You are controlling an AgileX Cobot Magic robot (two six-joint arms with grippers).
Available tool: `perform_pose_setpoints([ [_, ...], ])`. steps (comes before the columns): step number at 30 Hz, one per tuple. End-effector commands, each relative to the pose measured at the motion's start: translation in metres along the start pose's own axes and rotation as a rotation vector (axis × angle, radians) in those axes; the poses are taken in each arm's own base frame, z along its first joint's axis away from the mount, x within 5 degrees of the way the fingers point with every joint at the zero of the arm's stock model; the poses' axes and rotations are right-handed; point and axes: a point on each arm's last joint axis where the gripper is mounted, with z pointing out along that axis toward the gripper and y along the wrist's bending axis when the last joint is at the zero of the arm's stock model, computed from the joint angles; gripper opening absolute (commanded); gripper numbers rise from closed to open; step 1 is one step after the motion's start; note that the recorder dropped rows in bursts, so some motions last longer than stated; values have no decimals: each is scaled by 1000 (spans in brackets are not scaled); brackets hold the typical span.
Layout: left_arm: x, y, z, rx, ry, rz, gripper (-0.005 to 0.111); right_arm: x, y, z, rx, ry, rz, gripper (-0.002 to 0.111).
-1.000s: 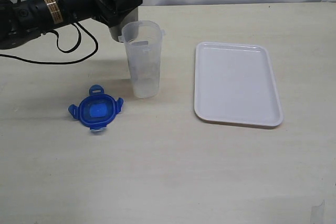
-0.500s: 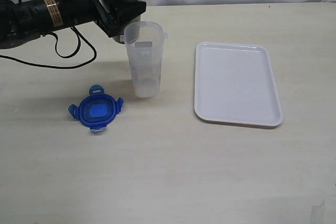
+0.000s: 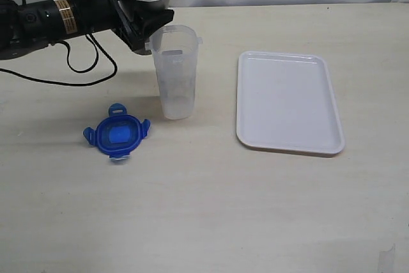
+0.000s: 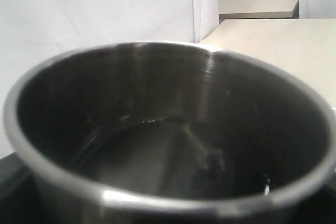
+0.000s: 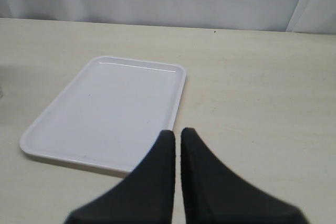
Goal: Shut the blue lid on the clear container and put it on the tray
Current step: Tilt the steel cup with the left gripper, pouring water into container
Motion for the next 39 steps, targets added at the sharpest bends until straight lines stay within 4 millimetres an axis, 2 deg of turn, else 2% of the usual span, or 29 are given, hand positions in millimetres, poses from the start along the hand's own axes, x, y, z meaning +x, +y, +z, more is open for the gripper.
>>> perform_pose_setpoints([
  [1, -14, 4, 1, -15, -76, 47, 0, 0, 0, 0, 6, -4, -1, 4],
  [10, -14, 4, 1, -20, -75, 176, 0, 0, 0, 0, 6, -4, -1, 4],
  [39, -20, 6, 0, -57, -131, 319, 0, 0, 0, 0, 6, -4, -1, 4],
])
